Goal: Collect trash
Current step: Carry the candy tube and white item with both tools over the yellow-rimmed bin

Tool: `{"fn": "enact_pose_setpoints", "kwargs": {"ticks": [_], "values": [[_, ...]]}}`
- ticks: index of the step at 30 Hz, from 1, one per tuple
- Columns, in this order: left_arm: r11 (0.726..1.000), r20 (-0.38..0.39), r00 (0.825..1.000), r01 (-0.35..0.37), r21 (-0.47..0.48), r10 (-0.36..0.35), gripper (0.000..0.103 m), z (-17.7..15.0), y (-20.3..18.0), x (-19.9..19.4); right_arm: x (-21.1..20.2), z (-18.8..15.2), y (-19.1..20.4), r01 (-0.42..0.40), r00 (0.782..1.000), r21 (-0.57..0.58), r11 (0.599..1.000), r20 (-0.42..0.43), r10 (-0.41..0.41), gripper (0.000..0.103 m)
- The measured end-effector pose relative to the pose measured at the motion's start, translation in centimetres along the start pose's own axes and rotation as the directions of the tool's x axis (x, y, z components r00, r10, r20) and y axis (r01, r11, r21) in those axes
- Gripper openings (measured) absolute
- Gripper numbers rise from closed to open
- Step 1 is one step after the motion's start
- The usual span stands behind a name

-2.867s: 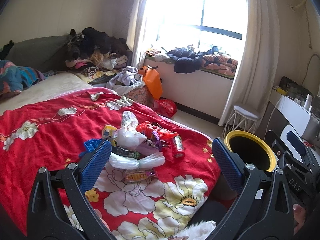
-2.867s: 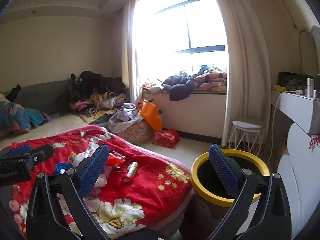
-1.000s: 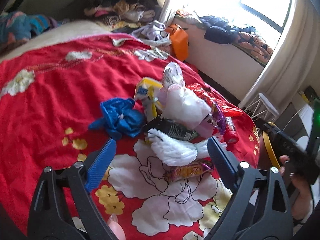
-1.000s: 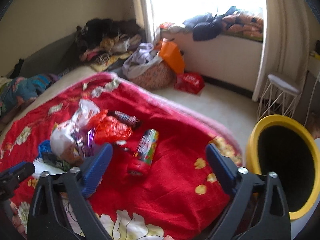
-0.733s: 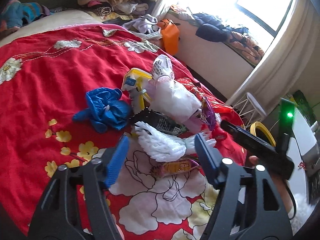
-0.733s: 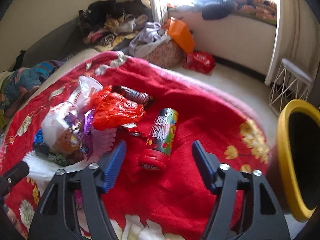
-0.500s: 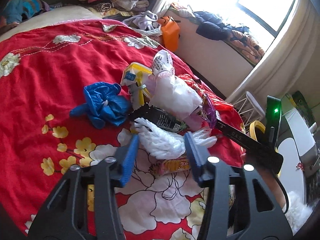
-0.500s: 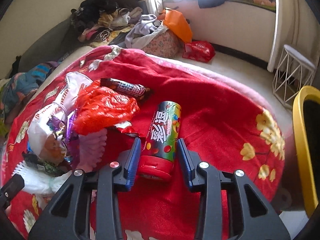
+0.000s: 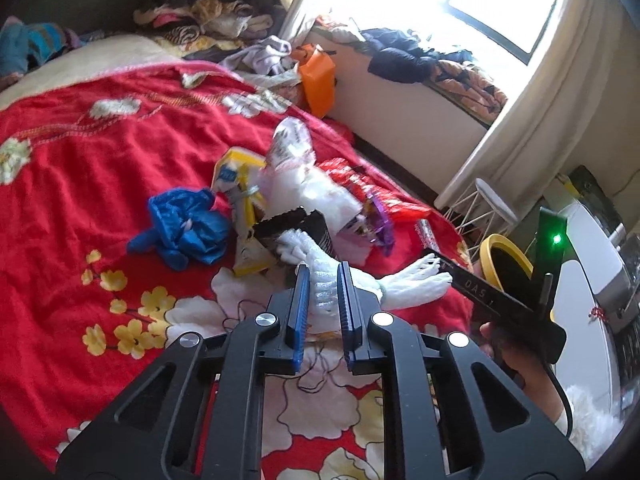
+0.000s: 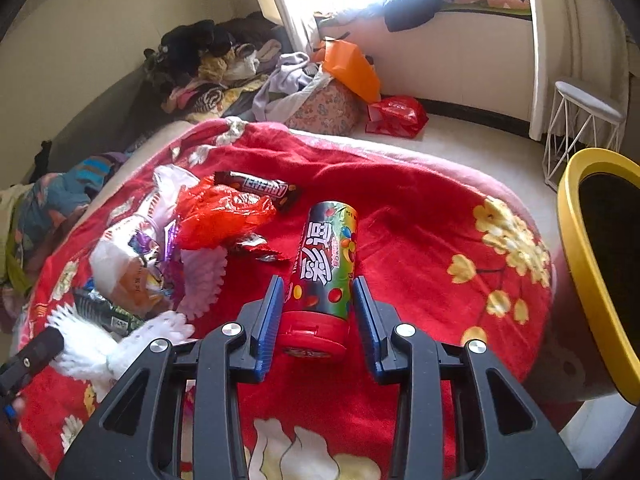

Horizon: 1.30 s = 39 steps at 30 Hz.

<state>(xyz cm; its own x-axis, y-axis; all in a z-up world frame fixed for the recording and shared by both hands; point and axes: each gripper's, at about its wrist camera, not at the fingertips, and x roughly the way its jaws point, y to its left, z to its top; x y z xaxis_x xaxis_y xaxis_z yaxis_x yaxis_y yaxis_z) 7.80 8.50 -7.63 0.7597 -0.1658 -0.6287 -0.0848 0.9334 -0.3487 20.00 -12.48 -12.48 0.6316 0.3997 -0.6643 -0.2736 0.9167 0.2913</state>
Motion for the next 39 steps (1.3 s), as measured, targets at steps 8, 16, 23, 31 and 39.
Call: {"fn": "enact_pose_setpoints", "kwargs": {"ticks": [8, 16, 23, 31, 39], "values": [[0.999, 0.075, 0.997, 0.003, 0.042, -0.006, 0.01, 1.3, -1.5, -2.1, -2.2, 0.6, -0.7, -0.006, 0.999, 0.016, 1.0, 0.035, 0.006, 0.034], [0.999, 0.116, 0.993, 0.005, 0.053, -0.011, 0.01, 2.3, -2.4, -3.4, -4.6, 1.4, -1.4, -0.007, 0.997, 0.021, 1.0, 0.083, 0.006, 0.033], [0.997, 0.143, 0.989, 0.017, 0.082, -0.028, 0.01, 2.9, -4.2, -3.9, -7.4, 2.1, -3.4, 0.013, 0.99, 0.058, 0.998, 0.142, -0.021, 0.033], [0.991, 0.142, 0.988, 0.035, 0.132, -0.054, 0.01, 3.2, -7.1, -3.2, -10.3, 2.5, -7.2, 0.052, 0.976, 0.138, 0.989, 0.201, -0.08, 0.031], [0.979, 0.105, 0.991, 0.062, 0.195, -0.084, 0.01, 2.5, -10.4, -0.6, -12.3, 2.4, -11.8, 0.101, 0.958, 0.218, 0.971, 0.243, -0.154, 0.029]]}}
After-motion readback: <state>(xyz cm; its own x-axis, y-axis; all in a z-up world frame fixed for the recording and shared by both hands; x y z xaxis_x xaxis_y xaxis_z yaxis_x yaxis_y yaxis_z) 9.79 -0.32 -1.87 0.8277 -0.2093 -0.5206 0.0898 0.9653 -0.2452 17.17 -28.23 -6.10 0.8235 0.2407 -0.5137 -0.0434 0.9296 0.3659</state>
